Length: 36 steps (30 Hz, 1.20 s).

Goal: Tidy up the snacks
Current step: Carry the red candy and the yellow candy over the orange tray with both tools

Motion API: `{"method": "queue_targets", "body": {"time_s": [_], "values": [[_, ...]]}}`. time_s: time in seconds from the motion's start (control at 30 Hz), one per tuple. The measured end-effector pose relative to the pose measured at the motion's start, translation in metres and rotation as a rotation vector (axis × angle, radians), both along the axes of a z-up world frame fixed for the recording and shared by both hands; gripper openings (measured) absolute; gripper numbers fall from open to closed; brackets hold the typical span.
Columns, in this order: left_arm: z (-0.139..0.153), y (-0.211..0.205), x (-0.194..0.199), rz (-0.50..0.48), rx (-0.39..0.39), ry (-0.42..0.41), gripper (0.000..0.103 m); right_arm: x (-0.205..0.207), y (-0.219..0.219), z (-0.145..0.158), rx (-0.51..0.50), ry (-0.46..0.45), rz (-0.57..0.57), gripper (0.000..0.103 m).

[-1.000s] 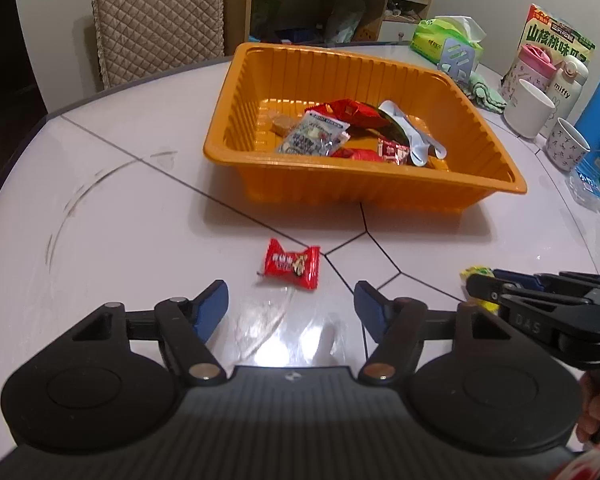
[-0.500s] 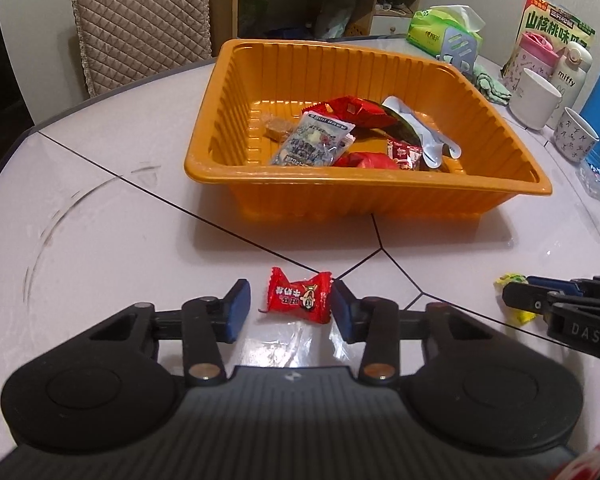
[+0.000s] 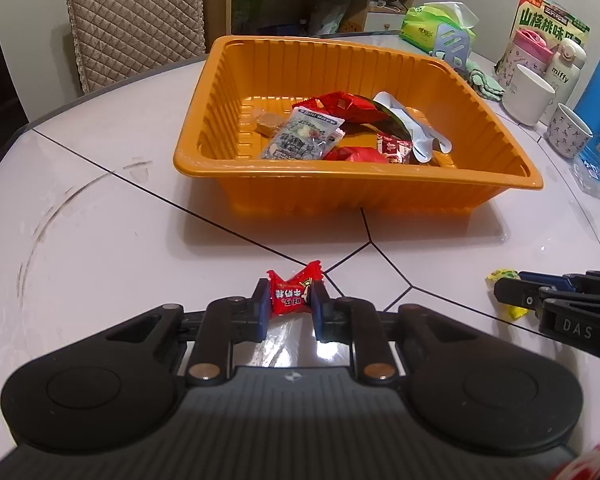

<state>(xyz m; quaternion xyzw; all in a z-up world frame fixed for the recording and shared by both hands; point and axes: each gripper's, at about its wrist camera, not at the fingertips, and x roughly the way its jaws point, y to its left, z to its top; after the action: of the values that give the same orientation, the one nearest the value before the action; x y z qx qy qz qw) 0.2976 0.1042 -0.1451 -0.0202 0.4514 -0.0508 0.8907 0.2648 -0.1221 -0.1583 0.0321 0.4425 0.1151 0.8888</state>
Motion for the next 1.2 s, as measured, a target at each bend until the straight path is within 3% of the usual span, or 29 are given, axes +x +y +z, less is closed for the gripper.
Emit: {"method": "queue_targets", "body": {"time_s": [0.33,0.57,0.73,1.0,1.2], "values": [[0.015,0.000,-0.011,0.004,-0.025,-0.015,0.018,-0.004,-0.012,0.007,0.038,0.019,-0.011,0.022],[0.038,0.009,-0.031,0.022,-0.082,-0.040,0.018,-0.017,-0.023,0.031,0.086,0.007,0.035,0.022],[0.059,0.012,-0.038,0.011,-0.079,-0.082,0.018,-0.021,-0.025,0.050,0.110,-0.016,0.067,0.022],[0.091,0.008,-0.019,-0.005,-0.078,-0.160,0.018,0.001,-0.024,0.085,0.150,-0.104,0.087,0.022],[0.098,0.001,0.013,-0.007,-0.058,-0.187,0.018,0.037,-0.024,0.095,0.168,-0.145,0.079,0.022]]}}
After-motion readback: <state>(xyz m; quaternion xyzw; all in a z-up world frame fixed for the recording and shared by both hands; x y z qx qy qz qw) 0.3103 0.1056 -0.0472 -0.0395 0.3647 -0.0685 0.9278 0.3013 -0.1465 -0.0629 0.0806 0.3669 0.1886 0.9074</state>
